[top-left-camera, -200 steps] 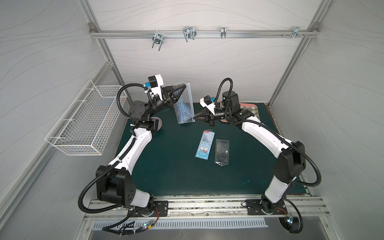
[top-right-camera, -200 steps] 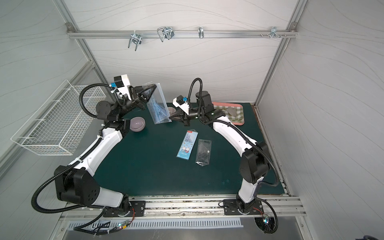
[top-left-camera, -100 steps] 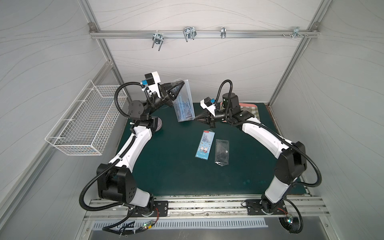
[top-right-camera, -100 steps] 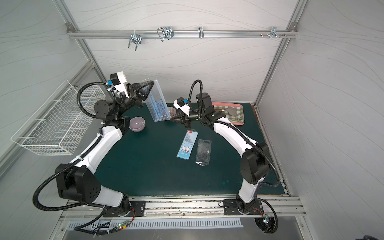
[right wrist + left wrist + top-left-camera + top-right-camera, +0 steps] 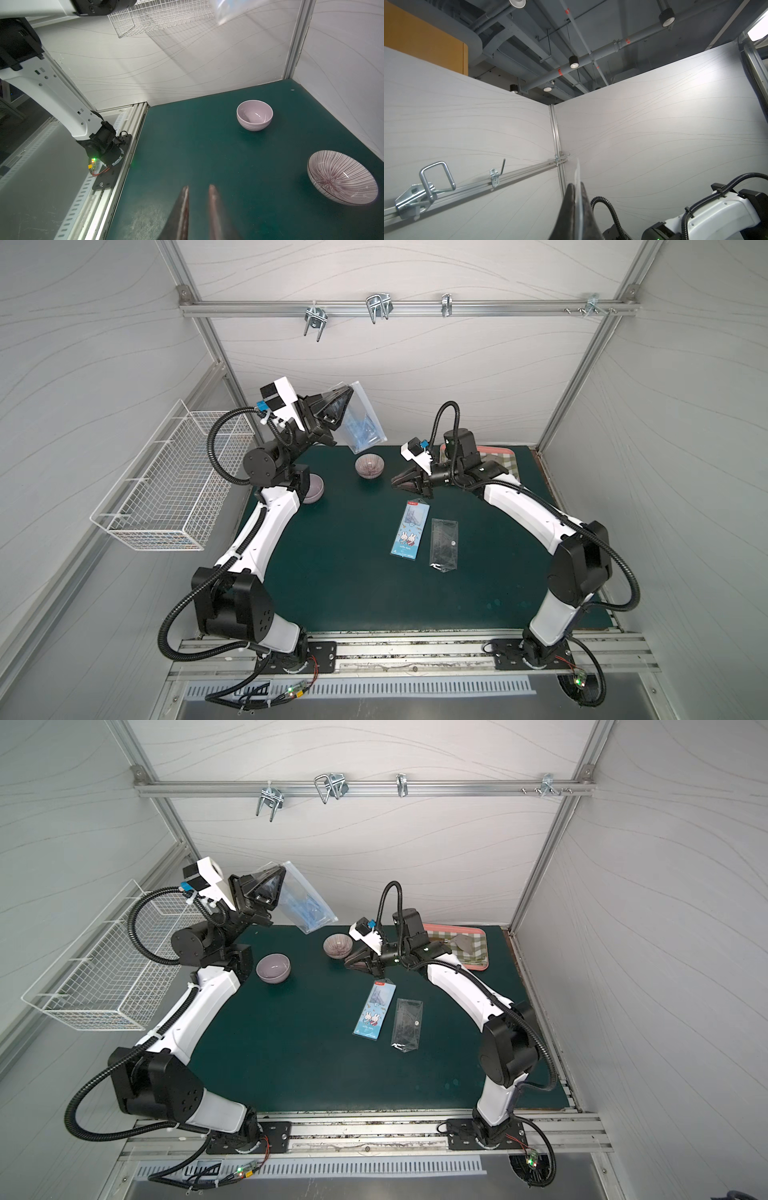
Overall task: Open the ruler set and take out the ruler
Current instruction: Open the ruler set bag.
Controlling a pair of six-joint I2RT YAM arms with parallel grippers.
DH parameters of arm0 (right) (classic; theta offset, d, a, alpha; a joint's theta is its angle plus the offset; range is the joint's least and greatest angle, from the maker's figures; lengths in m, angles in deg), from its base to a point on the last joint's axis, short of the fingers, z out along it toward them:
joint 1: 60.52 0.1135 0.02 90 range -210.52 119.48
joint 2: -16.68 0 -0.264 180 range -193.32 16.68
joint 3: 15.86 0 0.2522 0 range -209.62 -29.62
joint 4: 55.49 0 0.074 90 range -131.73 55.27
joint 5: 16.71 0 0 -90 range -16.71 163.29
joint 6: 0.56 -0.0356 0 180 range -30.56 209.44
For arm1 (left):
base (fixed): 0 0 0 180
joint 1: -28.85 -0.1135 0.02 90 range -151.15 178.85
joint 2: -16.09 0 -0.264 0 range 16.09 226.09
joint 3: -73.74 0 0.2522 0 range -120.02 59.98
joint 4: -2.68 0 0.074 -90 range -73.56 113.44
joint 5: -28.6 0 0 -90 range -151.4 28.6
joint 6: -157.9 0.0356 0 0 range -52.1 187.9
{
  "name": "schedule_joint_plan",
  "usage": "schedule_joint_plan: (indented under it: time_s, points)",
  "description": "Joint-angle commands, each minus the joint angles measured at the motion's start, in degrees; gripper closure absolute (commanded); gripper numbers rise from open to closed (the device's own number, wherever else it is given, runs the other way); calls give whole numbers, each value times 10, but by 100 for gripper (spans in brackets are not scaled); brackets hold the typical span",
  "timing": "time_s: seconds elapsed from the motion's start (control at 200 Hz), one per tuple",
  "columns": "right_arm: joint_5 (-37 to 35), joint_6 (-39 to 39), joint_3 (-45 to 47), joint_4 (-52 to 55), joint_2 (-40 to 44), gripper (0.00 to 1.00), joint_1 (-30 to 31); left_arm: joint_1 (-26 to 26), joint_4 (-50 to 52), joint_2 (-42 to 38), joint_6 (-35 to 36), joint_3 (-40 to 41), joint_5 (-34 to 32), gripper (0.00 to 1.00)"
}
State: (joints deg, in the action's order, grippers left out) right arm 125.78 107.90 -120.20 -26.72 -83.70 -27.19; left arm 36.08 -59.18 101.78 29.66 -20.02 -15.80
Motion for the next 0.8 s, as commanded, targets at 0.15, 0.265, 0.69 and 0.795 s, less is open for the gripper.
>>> schedule_joint_plan:
  time_s: [0.15,0.265,0.69,0.795]
  points:
    - [4,18,-36,24,-5,71,-6,-2,-53,1,-28,-18,-6,100]
    - [3,20,-41,25,-1,68,-13,-3,-53,2,-30,-18,-6,100]
    - [19,39,-103,59,12,36,-53,-3,-54,10,-75,-1,5,100]
    - [21,40,-124,66,9,31,-60,-3,-54,14,-95,7,10,100]
